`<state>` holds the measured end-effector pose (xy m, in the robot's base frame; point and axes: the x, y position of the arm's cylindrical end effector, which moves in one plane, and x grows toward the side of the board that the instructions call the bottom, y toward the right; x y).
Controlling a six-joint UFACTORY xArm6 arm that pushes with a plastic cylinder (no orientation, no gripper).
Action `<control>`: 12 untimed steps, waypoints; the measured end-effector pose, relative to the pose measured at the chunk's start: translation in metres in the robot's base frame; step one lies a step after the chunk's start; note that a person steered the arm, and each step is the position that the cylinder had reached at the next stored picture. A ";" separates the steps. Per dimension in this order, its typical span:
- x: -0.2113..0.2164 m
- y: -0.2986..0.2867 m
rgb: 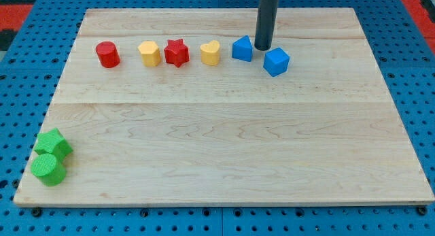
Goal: Drag the blue cube to the bottom center of the board
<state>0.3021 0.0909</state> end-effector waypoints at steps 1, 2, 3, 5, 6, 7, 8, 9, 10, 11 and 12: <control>0.008 0.033; 0.037 -0.025; 0.050 -0.066; 0.040 0.000; 0.065 -0.006; 0.075 -0.022; 0.106 0.000; 0.138 0.002; 0.131 0.056; 0.152 0.057; 0.153 -0.028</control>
<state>0.4552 0.0629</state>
